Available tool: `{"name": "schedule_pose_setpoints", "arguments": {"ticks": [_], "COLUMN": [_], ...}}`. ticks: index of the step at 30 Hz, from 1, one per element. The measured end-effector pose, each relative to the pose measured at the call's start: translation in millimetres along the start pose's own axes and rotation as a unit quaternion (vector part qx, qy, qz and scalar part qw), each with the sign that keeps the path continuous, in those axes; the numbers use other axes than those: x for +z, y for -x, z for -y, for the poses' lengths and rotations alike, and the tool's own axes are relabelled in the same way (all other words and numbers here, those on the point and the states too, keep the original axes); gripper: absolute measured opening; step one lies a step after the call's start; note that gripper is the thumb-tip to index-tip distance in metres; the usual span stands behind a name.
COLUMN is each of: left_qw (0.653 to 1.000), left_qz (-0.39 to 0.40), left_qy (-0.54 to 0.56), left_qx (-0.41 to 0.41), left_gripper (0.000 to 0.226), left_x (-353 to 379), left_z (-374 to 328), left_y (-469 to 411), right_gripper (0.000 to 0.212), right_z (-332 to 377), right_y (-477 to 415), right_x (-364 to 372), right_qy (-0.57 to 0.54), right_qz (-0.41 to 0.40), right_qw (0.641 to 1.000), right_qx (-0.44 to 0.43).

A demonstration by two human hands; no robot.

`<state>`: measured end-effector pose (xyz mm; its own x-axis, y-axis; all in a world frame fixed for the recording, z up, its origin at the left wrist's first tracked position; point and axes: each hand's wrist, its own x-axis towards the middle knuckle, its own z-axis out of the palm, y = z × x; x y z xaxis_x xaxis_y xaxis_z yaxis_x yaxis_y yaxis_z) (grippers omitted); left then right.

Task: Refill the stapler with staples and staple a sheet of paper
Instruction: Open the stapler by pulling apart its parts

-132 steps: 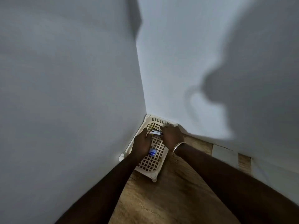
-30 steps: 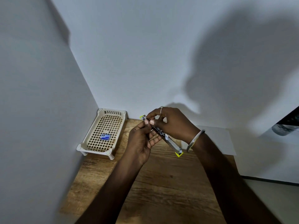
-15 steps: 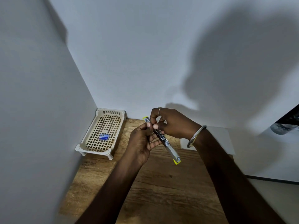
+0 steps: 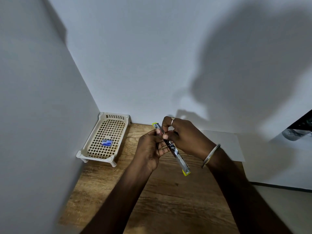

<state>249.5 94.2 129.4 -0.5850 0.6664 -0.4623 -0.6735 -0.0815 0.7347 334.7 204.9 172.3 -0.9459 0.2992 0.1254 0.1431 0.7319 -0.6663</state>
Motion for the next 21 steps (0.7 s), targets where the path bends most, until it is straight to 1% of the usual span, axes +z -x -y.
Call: {"name": "schedule_pose_setpoints", "arguments": {"ticks": [3,7,15,19,21], "left_qw": [1.000,0.999,0.998,0.999,1.000], "left_qz": [0.002,0.001,0.003,-0.006,-0.013], "left_qy": [-0.010,-0.040,-0.067,-0.048,-0.022], "left_qx": [-0.003,0.007,0.002,-0.007,-0.007], "left_gripper": [0.038,0.032,0.035,0.037,0.032], "left_x": [2,-1,-4,-5,-7], "left_z": [3,3,4,7,5], "left_y": [-2,-4,-7,-9,-10], "right_gripper": [0.018,0.020,0.023,0.025,0.026], "right_z": [-3,-7,-12,-13,-13], "right_y": [2,4,3,5,9], "right_x": [-2,-3,-1,4,7], "right_qy": [0.000,-0.025,-0.040,-0.046,-0.059], "right_qz": [0.001,0.011,0.029,0.001,-0.018], "right_qw": [1.000,1.000,0.999,0.999,0.998], "right_qx": [0.000,0.010,0.010,-0.006,-0.009]}}
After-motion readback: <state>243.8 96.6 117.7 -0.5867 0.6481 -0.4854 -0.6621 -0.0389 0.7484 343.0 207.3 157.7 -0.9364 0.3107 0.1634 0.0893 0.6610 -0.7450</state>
